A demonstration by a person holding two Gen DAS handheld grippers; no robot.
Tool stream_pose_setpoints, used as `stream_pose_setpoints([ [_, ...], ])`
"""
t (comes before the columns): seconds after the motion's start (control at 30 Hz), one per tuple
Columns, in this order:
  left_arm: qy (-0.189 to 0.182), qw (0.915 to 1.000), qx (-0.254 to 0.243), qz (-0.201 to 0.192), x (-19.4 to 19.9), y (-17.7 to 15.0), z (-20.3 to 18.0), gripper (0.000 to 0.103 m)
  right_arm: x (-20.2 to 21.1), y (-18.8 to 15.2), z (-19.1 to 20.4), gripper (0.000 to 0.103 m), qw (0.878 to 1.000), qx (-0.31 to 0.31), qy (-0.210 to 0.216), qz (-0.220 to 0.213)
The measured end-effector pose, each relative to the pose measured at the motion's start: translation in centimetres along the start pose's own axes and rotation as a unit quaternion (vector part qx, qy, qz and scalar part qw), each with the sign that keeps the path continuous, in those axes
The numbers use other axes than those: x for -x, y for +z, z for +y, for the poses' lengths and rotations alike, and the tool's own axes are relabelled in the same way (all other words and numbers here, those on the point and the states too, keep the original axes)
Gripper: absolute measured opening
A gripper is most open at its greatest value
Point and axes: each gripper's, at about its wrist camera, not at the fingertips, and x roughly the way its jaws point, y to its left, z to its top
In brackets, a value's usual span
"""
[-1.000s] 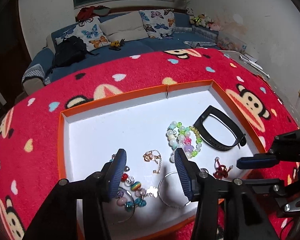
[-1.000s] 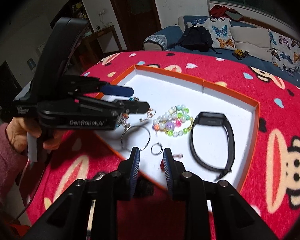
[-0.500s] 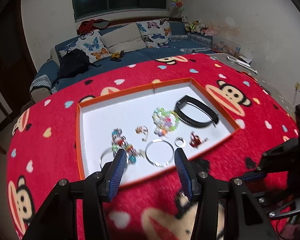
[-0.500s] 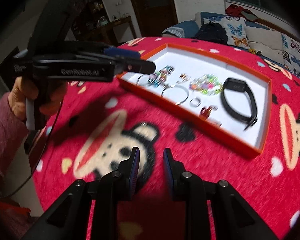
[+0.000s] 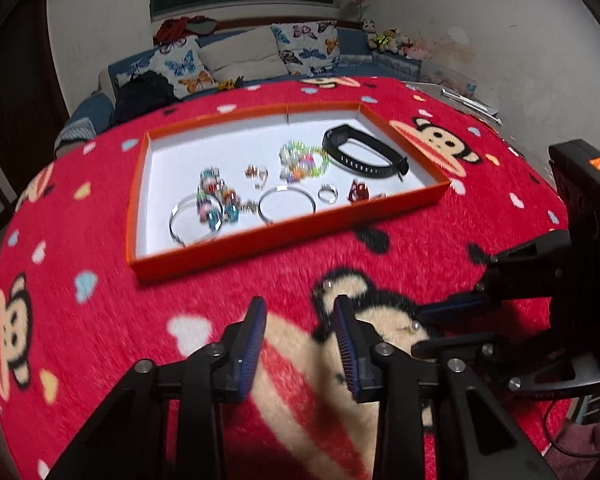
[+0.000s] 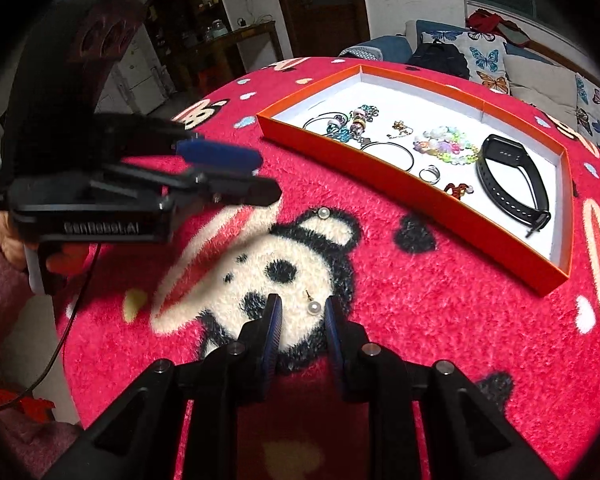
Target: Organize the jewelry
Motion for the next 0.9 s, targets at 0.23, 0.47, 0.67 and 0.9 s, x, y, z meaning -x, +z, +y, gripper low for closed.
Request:
stream_pose_setpoints([
  [0.23,-0.011,0.9999,0.003,0.003,-1.2,-0.3,-0.4,0.027,-0.2,-0.1,0.2,0.011,1.000,-0.001,-0.015,-0.005],
  [0.47,-0.004,0.9998,-0.016,-0.006,-2.7,0.8,-2.2,0.025,0.5,-0.5,0.0,0.010,1.000,-0.006,-0.015,-0.015],
  [0.67,0.007,0.9997,-0.022,-0.005,-4.5,1.4,-2.8,0.019,1.1,-0.8,-0.7,0.010,1.000,-0.017,-0.011,-0.020],
  [0.9,0.018,0.9995,-0.026,-0.005,-5.3,1.8,-2.8,0.019,0.8,-0.9,-1.5,0.010,0.999,-0.029,-0.001,-0.019],
])
